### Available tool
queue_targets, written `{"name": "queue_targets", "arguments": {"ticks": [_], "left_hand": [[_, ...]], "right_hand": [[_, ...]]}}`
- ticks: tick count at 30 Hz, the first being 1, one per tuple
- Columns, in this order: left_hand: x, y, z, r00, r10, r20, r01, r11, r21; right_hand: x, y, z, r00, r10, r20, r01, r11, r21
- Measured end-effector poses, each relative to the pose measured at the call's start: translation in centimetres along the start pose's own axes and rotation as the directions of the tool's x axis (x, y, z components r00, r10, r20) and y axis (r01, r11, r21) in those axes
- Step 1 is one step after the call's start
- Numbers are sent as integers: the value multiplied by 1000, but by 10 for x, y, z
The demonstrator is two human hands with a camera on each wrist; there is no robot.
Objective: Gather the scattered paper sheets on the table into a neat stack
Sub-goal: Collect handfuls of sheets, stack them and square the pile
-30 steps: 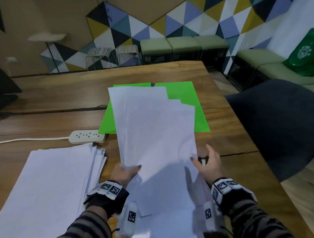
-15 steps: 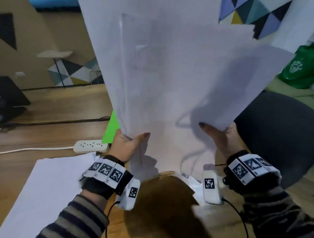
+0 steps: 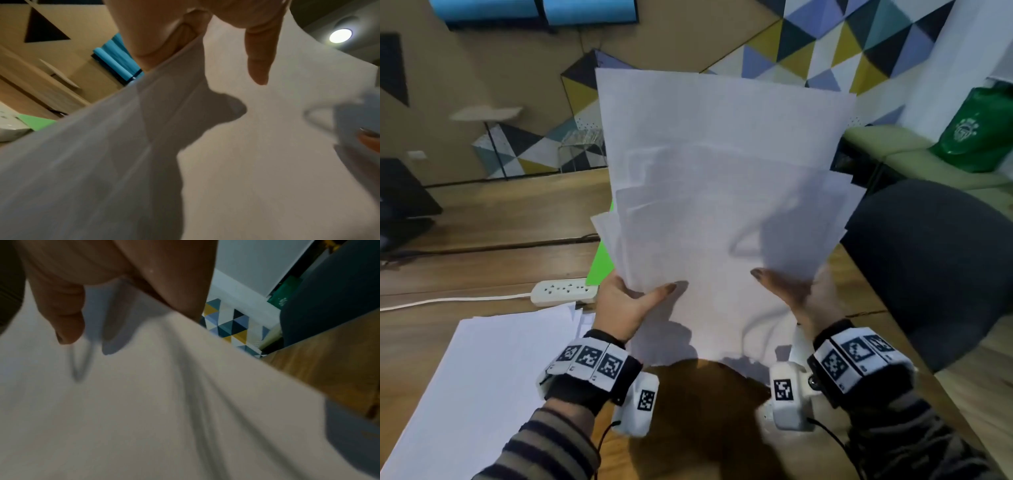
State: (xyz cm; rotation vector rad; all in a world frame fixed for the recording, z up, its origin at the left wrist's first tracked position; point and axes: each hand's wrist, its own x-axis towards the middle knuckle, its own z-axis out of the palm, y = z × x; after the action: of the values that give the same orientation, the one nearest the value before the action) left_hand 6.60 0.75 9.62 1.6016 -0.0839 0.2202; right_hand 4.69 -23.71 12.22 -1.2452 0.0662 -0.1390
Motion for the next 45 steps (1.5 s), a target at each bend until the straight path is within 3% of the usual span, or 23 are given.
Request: {"name": "queue_targets", "arguments": {"ticks": [2, 7, 11, 15, 19, 23, 28, 32, 35, 38, 42, 45], "left_hand": [[0, -3, -7, 999, 9, -45, -10, 1000, -24], [-6, -8, -7, 1000, -17, -9, 17, 1000, -5], [-9, -2, 5, 997, 29, -69, -30, 1000, -7], [-9, 10, -1, 993, 93, -76, -93, 996, 4], [-11, -1, -12, 996, 75, -52, -76, 997, -28], [-18, -11, -6, 999, 27, -25, -28, 1000, -12], [-19, -16, -10, 998, 7, -66, -14, 995, -100], [-24, -21, 2, 999, -35, 14, 35, 999, 1], [-20, -27, -5, 994, -58, -89, 60, 998, 25], [-22, -32, -18, 991, -57, -117, 65, 995, 70], [-25, -22, -15, 999, 11, -42, -7, 995, 103], [-20, -9, -16, 998, 56, -31, -55, 998, 27]], "right_hand": [[-1, 0, -5, 993, -120, -19, 114, 976, -184], [-3, 10, -3, 997, -79, 27, 83, 953, -290], [-6, 5, 15, 986, -164, 23, 164, 951, -262], [-11, -5, 3, 960, -273, 59, 279, 935, -220], [-13, 17, -11, 989, -140, 40, 146, 948, -282], [-12, 35, -3, 1000, -18, -3, 18, 987, -162], [-10, 38, 0, 996, -73, -57, 63, 985, -163], [-12, 42, 14, 997, -56, 55, 68, 964, -255], [-11, 44, 13, 996, -88, 7, 87, 964, -253], [-8, 46, 1, 997, -80, -18, 72, 959, -275], [-11, 43, 1, 993, -119, 7, 116, 949, -292], [-15, 36, 2, 987, -146, 63, 157, 959, -235]]}}
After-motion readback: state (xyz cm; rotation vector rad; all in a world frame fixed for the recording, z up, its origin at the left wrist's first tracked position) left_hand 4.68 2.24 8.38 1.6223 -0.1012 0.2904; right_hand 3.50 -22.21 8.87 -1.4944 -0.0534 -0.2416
